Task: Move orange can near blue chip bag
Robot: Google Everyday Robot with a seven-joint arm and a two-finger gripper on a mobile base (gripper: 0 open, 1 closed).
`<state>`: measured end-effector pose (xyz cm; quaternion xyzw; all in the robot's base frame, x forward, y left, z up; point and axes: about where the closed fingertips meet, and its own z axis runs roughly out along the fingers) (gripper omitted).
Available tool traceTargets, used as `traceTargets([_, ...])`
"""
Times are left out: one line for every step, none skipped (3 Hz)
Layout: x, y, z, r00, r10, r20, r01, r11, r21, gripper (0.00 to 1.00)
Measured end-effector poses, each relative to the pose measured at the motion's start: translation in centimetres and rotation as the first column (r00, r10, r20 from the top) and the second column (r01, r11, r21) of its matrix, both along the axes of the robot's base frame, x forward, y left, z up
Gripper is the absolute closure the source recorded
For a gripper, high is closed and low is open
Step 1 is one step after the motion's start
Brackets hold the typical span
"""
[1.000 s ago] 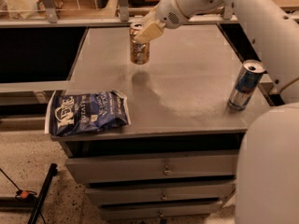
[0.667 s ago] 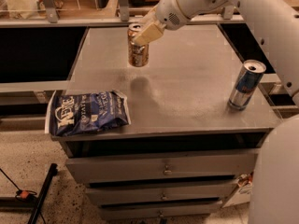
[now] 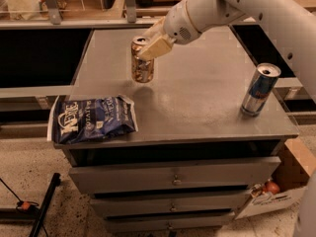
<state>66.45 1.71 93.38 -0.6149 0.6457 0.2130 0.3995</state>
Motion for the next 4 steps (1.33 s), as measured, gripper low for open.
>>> traceTargets([-1.2, 0.7, -0.7, 0.9984, 0.054, 0.019, -0.054, 0.999, 0.005, 1.0])
traceTargets([-2.1, 1.3, -1.1, 0.9947, 0.096, 0.038, -0.095, 0.995, -0.014, 1.0])
traceTargets([-2.6, 1.6, -1.3, 0.9912, 0.124, 0.046, -0.123, 0.992, -0.025, 1.0])
traceTargets([-2.9, 1.8, -1.5, 0.9892, 0.138, 0.049, -0.137, 0.99, -0.032, 1.0])
